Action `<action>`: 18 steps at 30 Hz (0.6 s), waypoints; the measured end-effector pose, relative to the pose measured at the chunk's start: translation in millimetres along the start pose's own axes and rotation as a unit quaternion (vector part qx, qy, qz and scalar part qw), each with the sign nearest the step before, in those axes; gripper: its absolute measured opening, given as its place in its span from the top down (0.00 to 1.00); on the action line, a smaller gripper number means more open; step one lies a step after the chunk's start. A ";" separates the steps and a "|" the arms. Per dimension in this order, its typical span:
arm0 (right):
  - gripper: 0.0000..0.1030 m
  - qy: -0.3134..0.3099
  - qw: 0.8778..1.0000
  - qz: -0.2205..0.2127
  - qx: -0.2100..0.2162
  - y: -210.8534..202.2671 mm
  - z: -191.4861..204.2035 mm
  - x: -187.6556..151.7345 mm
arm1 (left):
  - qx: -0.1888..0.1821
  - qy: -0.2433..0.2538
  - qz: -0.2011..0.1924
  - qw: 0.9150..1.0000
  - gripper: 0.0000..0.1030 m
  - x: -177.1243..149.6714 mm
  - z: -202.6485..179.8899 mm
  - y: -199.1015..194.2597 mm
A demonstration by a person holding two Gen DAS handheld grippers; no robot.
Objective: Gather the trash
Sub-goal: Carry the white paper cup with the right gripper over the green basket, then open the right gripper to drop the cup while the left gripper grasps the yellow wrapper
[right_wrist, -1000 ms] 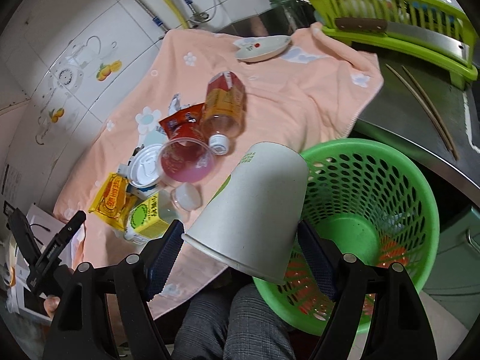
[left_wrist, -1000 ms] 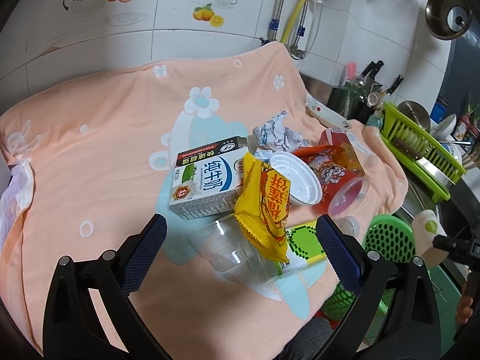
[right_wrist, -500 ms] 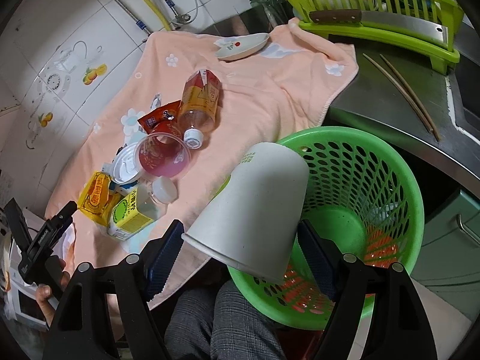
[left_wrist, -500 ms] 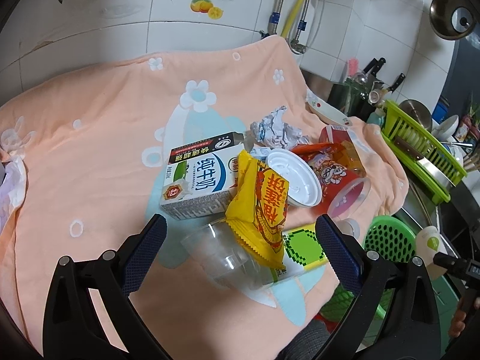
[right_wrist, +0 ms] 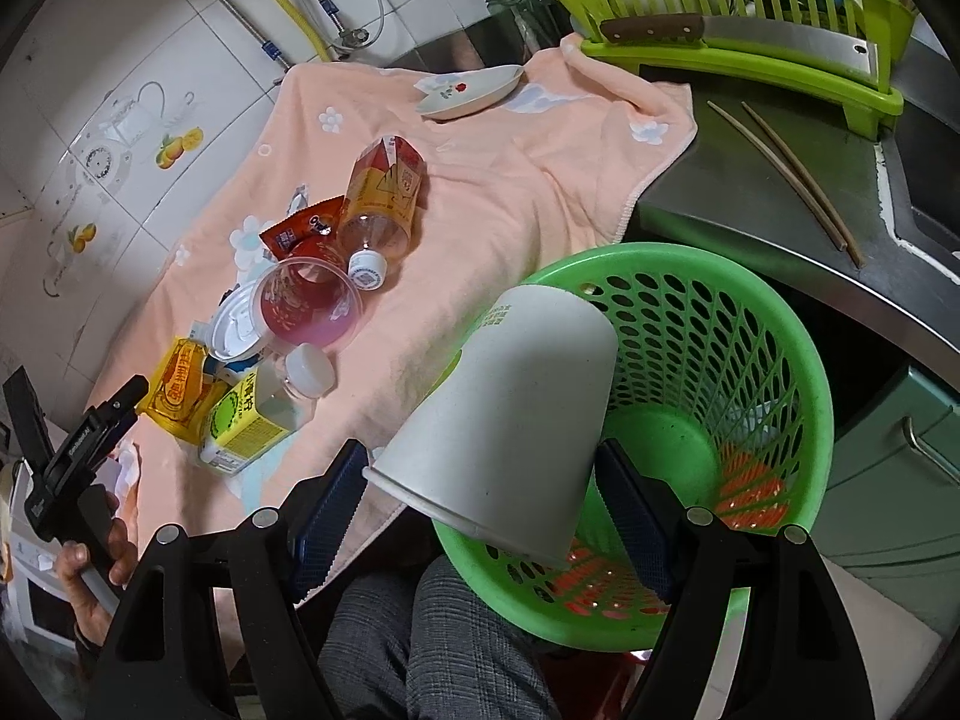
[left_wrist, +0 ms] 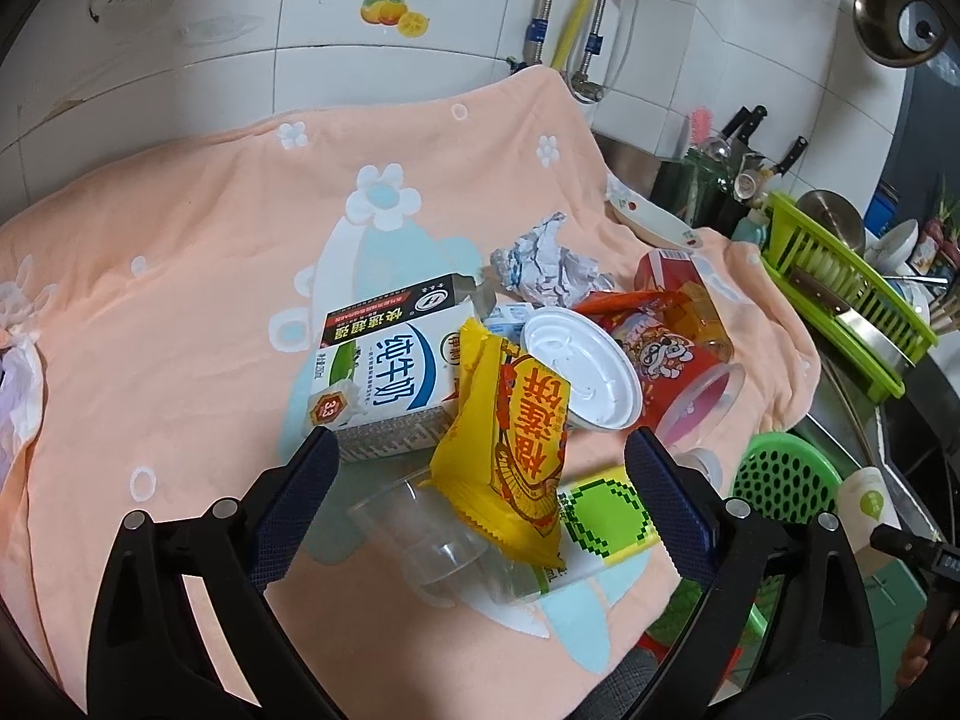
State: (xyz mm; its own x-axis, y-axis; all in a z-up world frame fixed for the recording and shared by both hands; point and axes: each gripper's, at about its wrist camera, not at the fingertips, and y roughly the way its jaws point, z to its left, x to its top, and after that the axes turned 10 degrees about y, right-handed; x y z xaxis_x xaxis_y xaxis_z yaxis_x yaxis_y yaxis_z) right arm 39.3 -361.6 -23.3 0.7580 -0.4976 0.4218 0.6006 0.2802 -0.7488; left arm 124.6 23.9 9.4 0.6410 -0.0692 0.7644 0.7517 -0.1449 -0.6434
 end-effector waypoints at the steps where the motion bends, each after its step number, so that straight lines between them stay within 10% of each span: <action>1: 0.27 -0.001 1.000 -0.001 0.000 0.1 0.4 -0.5 | -0.003 -0.001 0.001 1.000 0.11 0.0 1.1 1.0; 18: 0.27 0.005 1.000 -0.005 -0.015 12.7 -24.3 -3.7 | -0.030 0.023 0.016 0.999 0.13 0.2 -5.2 24.9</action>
State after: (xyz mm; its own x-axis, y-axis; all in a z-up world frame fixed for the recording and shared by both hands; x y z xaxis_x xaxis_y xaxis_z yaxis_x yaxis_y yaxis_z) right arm 38.0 -376.2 -46.8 0.7496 -0.5079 0.4245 0.5998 0.2501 -0.7600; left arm 142.6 15.2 -6.2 0.6550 -0.1203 0.7460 0.7198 -0.2011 -0.6644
